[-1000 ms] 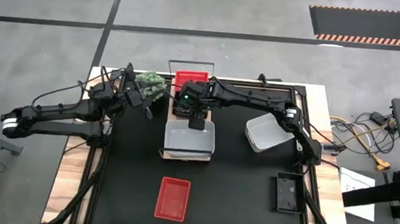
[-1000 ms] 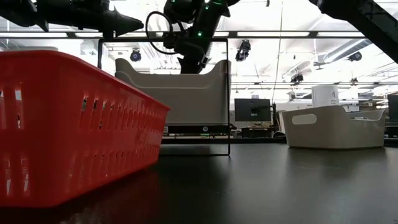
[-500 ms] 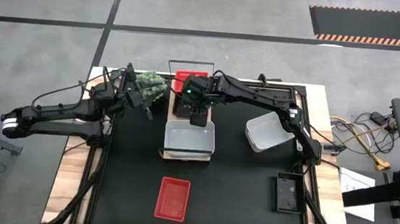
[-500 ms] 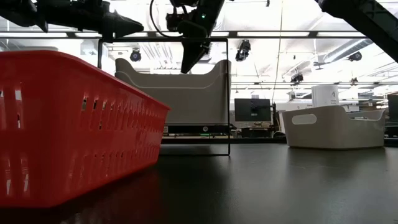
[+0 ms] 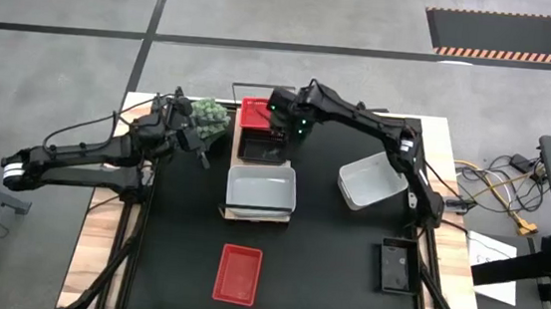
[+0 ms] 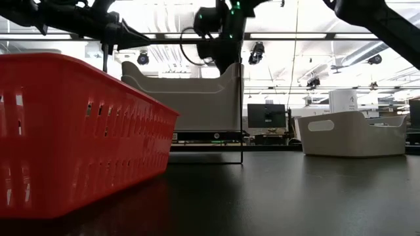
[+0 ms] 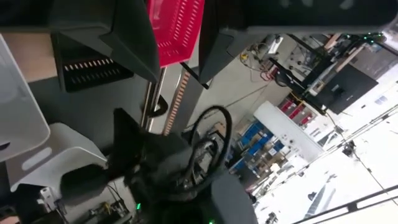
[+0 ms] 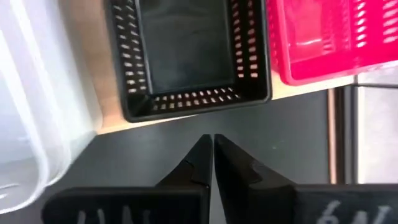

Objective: Stack baskets on shelf by color
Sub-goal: Stack the left black bin on top of the black bin on the shelf

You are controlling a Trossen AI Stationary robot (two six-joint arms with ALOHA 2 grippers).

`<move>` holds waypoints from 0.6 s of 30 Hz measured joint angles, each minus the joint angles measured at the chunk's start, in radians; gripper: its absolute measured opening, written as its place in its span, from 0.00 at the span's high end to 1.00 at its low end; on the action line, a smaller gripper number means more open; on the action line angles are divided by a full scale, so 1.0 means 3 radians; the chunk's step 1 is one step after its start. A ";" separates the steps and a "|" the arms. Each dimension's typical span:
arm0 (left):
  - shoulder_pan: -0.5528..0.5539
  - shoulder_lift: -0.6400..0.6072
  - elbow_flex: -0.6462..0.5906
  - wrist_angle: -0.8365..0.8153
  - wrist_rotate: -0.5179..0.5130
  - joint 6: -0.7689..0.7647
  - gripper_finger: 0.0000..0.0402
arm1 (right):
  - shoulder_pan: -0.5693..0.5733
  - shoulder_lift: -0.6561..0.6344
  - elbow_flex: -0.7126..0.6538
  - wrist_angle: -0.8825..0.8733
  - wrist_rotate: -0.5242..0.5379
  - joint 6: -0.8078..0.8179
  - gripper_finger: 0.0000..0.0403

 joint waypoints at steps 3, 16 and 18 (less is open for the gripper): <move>0.0001 0.0006 0.0000 -0.0021 0.0000 -0.0001 0.76 | -0.0141 0.0000 -0.0164 0.0137 -0.0137 -0.0040 0.98; 0.0001 0.0005 0.0000 -0.0022 0.0000 -0.0008 0.76 | -0.0402 0.0006 -0.0706 0.0798 -0.0286 -0.0134 0.98; 0.0000 0.0007 0.0000 -0.0021 0.0001 -0.0009 0.76 | -0.0402 0.0007 -0.0750 0.0872 -0.0287 -0.0166 0.98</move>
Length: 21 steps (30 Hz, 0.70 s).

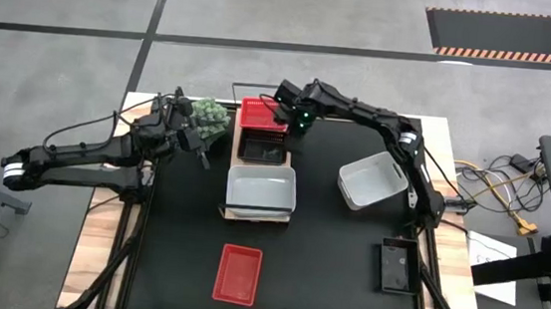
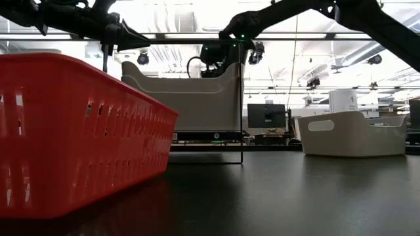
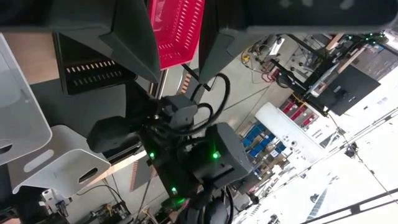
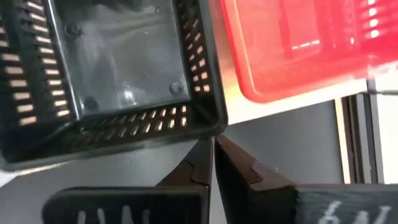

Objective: Stack baskets on shelf by color
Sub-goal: Stack the left black bin on top of the black bin on the shelf

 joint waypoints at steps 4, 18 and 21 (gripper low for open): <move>0.0000 0.0002 0.0000 -0.0001 0.0000 0.0000 0.76 | 0.0000 0.0003 -0.0013 0.0169 0.0003 -0.0013 0.98; 0.0001 0.0013 -0.0001 -0.0007 0.0000 0.0000 0.76 | 0.0025 0.0003 -0.0001 0.0139 0.0004 0.0043 0.98; 0.0001 0.0041 -0.0003 -0.0102 -0.0051 0.0001 0.76 | 0.0064 0.0003 -0.0001 0.0085 -0.0003 0.0048 0.98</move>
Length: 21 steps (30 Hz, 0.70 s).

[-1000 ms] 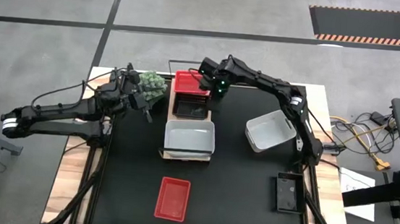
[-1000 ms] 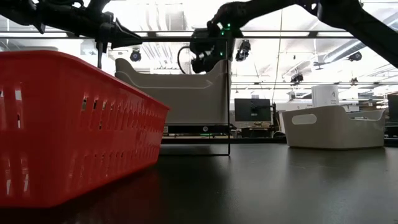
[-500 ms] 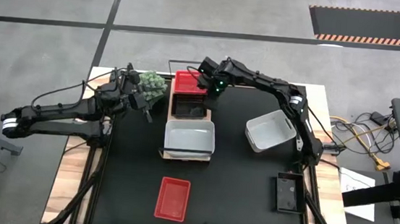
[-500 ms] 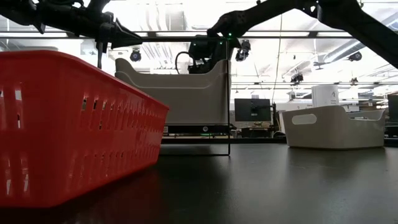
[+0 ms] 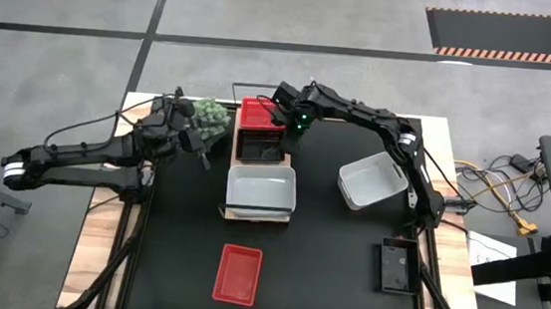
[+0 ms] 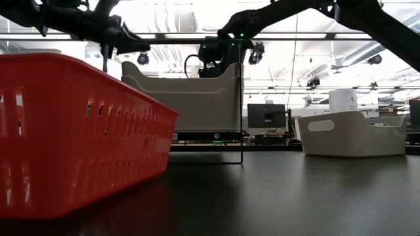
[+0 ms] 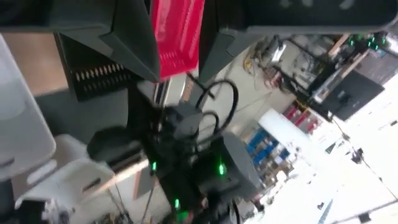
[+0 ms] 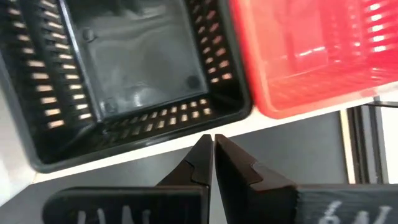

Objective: Stack baskets on shelf by color
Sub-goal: Stack the left black bin on top of the black bin on the shelf

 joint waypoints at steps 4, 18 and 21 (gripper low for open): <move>0.0065 0.0101 0.0059 -0.0532 -0.0101 -0.0101 0.78 | 0.0050 0.0000 0.0000 -0.0048 0.0005 0.0005 0.98; 0.0675 0.1136 0.0386 -0.1067 0.0326 -0.0343 1.00 | 0.0077 -0.0078 0.0001 -0.0315 0.0033 0.0160 0.98; 0.0758 0.1375 0.0472 -0.1070 0.0338 -0.0341 1.00 | 0.0078 -0.0093 0.0003 -0.0320 0.0035 0.0167 0.98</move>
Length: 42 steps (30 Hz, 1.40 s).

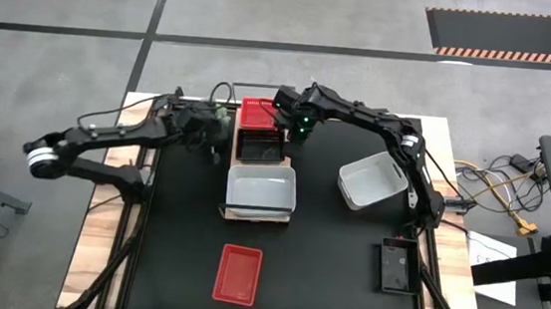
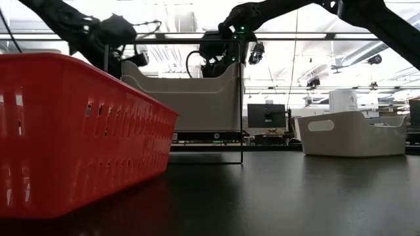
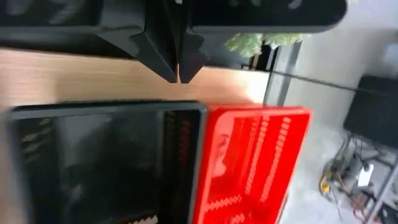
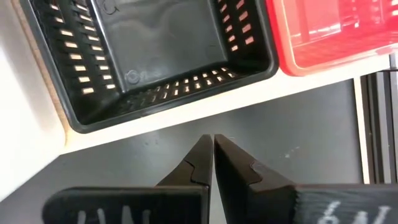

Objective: Stack baskets on shelf by color
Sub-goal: Stack the left black bin on top of the black bin on the shelf, then stack the gray bin on top of the gray bin on the shelf

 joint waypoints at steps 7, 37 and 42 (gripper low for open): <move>0.0069 0.0374 0.0174 0.0006 0.0177 0.0024 1.00 | 0.0000 0.0000 0.0001 -0.0006 0.0000 -0.0016 0.98; 0.0071 0.0203 0.0292 -0.0001 0.0151 -0.0020 1.00 | 0.0066 -0.0374 -0.0011 -0.0229 0.0183 0.0088 0.98; -0.0015 -0.0204 0.0292 0.0012 0.0153 -0.0257 1.00 | 0.0223 -0.0646 -0.0137 -0.0268 0.0177 0.0167 0.98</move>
